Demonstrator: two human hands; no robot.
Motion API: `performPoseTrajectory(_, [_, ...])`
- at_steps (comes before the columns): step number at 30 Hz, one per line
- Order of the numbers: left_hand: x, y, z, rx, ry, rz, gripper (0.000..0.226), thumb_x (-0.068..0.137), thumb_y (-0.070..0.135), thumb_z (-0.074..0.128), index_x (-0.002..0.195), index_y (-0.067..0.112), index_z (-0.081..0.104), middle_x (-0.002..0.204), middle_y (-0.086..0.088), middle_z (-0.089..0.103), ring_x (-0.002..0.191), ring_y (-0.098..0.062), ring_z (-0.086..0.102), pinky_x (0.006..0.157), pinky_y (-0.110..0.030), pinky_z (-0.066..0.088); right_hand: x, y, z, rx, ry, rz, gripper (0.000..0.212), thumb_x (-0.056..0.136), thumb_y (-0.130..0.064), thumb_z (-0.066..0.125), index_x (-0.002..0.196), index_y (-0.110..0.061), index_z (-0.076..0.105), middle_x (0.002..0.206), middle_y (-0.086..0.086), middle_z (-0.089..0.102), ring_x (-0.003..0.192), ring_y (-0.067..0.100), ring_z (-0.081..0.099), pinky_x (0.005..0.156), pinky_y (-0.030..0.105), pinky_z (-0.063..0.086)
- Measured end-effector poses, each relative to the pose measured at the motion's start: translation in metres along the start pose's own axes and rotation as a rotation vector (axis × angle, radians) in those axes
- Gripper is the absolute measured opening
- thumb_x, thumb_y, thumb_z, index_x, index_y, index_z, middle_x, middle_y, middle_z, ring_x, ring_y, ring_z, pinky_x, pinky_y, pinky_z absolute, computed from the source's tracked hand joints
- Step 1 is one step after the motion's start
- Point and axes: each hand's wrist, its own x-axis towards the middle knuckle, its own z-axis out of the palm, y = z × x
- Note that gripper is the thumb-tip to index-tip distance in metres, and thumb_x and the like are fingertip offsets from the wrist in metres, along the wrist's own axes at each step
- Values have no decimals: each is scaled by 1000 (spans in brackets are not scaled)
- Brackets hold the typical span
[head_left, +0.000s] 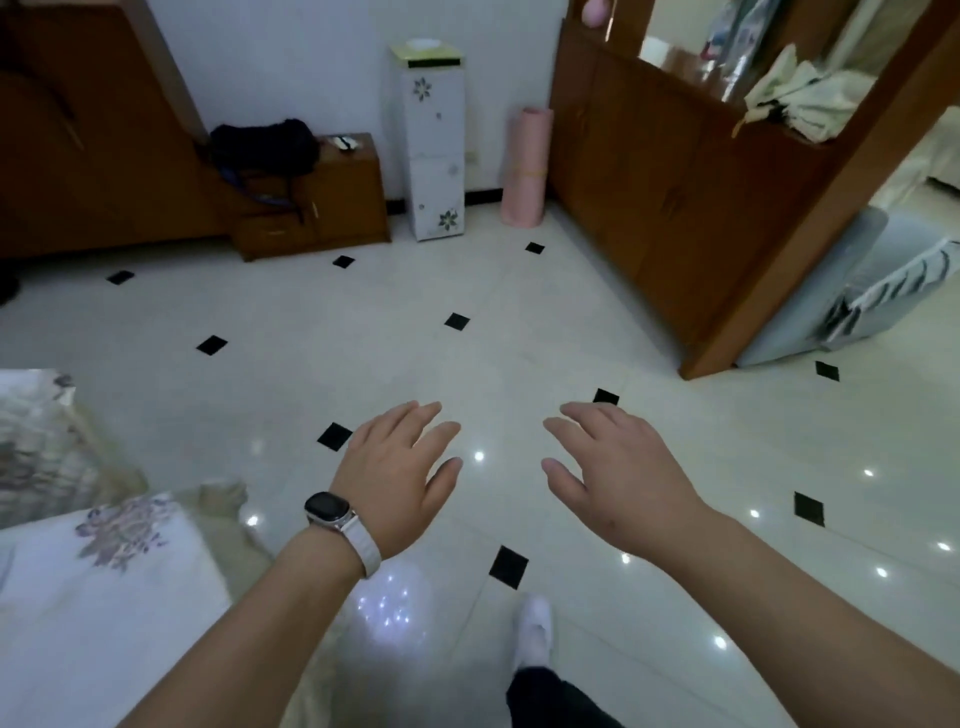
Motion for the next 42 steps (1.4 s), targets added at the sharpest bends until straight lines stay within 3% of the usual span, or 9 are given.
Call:
performPoseTrajectory(10, [129,-124,27,102,-80,-306,44,91,49,35,120,25,60,132,-2,59,126,-28,50,98,-45,41,250,19,64,145,19,-299,48,89,-43,41,119,-16,65,123,6,65,115,30,59,92,43,48])
performPoseTrajectory(22, [249,-266,-36,278,59,-592,47,90,49,37,122,22,59,132,-6,58,124,-31,51,97,-48,41,506,-32,53,126,20,-594,52,89,-46,38,126,-17,60,133,8,59,124,32,52,99,44,43])
performPoseTrajectory(34, [303,-496,-34,231,125,-692,45,88,48,42,119,22,61,130,-7,61,125,-31,50,98,-48,40,713,-172,108,46,-74,-705,52,90,-46,37,127,-18,60,133,5,59,124,29,51,100,43,42])
performPoseTrajectory(42, [324,-649,-84,226,180,-726,45,87,48,42,119,23,62,129,-6,61,124,-31,51,98,-47,39,839,-305,106,27,-36,-796,48,90,-45,40,127,-20,59,133,4,58,125,27,50,100,42,41])
